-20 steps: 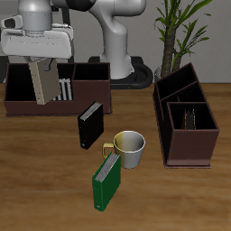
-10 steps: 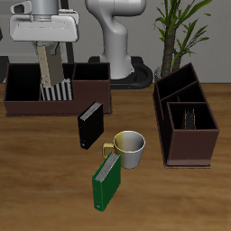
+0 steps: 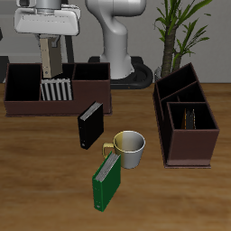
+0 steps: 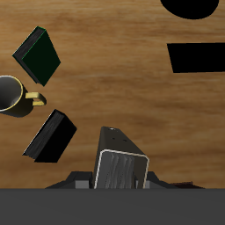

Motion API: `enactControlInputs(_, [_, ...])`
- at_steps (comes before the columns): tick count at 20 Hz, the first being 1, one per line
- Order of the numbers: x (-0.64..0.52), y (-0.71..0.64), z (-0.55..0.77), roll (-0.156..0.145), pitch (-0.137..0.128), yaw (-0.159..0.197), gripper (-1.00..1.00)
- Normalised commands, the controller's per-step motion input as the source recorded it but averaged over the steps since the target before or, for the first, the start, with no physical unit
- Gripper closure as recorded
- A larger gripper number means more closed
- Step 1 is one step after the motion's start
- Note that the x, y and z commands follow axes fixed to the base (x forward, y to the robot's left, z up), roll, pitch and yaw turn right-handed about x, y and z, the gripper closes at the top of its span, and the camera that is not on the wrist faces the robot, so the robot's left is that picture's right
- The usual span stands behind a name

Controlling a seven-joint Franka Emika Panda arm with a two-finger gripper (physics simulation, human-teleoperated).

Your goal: Place the orange book into the left desk caddy's right compartment and place the striped book into the back desk caddy's front compartment and place the yellow book into the back desk caddy's back compartment

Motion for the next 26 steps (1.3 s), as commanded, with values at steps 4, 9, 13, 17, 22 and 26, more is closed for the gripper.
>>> enactControlInputs(4, [-0.36, -0.14, -0.02, 0.060, -0.010, 0.103, 1.00])
enactControlInputs(9, [-0.31, -0.25, -0.07, 0.059, 0.007, 0.080, 1.00])
enactControlInputs(13, [-0.35, -0.35, -0.06, 0.040, 0.015, 0.029, 1.00])
enactControlInputs(17, [-0.30, -0.08, 0.01, 0.014, 0.024, -0.007, 1.00])
enactControlInputs(22, [-0.25, 0.20, 0.14, -0.008, -0.003, -0.039, 1.00])
enactControlInputs(26, [-0.38, 0.26, 0.17, 0.051, -0.037, 0.077, 1.00])
